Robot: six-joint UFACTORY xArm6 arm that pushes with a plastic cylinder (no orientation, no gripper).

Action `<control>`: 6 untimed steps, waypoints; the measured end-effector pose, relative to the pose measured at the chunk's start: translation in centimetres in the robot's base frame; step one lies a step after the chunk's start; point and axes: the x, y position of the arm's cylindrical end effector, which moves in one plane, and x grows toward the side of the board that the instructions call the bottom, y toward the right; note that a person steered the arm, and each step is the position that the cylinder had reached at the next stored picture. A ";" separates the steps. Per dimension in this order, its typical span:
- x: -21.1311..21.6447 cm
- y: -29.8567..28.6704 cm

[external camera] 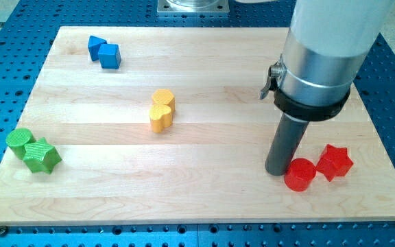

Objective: Slide the hexagon to the top right side of the board

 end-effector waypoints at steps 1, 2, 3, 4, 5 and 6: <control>0.9 -5.0; 3.0 0.2; 1.9 4.9; 3.0 -9.7; -2.6 -19.7; -10.2 -19.7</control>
